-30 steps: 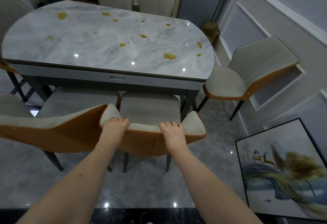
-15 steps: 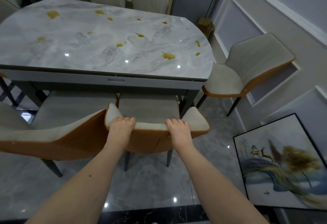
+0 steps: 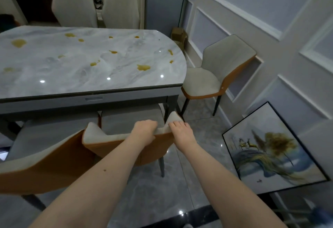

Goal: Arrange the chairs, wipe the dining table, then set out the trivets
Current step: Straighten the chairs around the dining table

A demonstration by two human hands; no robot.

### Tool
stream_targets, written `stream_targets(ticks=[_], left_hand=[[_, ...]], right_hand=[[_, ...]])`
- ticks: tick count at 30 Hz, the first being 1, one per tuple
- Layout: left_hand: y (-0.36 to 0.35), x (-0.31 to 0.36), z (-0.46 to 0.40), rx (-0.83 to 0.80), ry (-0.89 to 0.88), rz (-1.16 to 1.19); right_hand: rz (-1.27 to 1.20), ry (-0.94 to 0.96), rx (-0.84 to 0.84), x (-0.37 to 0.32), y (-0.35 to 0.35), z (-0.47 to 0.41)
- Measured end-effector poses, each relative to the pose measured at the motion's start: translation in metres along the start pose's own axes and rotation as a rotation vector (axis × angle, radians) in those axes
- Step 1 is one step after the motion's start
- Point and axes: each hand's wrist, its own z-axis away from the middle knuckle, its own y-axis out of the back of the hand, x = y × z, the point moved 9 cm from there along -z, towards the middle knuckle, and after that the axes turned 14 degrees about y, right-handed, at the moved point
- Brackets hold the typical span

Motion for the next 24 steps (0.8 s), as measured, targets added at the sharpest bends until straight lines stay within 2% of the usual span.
stream_targets(ticks=[9,15,24], left_hand=[[0.023,0.177,-0.045,0.017,-0.167,-0.016],[0.028,0.293,-0.075,-0.016,-0.192,0.001],[0.058,0.384,-0.153,0.02,-0.222,-0.008]], right_hand=[[-0.04,-0.159,-0.024,0.183,0.004,0.066],[-0.03,-0.253,-0.071,0.311,0.019,0.112],[-0.021,-0.304,-0.075,0.432,0.031,0.1]])
